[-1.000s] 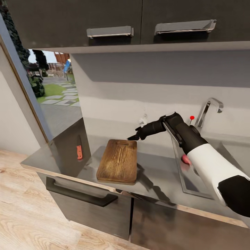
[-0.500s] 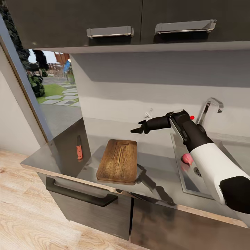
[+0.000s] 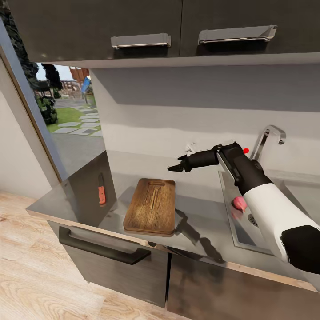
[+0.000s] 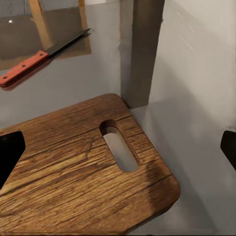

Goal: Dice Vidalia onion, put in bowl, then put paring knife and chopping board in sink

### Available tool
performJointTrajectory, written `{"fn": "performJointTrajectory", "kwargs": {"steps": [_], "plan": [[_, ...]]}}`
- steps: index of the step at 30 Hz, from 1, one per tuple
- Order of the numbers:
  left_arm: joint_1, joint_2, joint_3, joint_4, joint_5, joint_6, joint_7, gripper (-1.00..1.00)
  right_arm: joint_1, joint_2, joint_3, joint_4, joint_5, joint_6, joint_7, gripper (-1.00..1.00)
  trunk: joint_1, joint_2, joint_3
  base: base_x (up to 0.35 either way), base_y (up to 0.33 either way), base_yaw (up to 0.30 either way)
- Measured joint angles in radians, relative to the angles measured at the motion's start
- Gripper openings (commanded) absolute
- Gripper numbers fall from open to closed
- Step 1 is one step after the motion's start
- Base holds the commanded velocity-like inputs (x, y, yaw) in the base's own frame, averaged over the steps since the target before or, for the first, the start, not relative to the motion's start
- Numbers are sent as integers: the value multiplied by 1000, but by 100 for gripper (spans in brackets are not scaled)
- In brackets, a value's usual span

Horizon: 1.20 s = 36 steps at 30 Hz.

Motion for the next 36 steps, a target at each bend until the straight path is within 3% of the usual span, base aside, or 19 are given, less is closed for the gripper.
{"fn": "performJointTrajectory", "kwargs": {"steps": [4, 8, 26, 36], "plan": [[0, 0, 0, 9, 2, 2, 2, 100, 6, 2, -1, 123, -1, -129, 3, 100, 0, 0, 0, 110, 0, 0], [0, 0, -1, 23, 2, 1, -1, 100, 7, 2, -1, 143, -1, -165, 5, 100, 0, 0, 0, 157, 0, 0], [0, 0, -4, 49, 1, -4, -3, 100, 7, 5, -1, 128, -2, -172, 32, 100, 0, 0, 0, 239, 12, 0], [0, 2, -5, 51, 1, -4, -3, 100, 7, 7, 2, 130, -4, -176, 47, 100, 0, 0, 0, 24, 7, 0]]}}
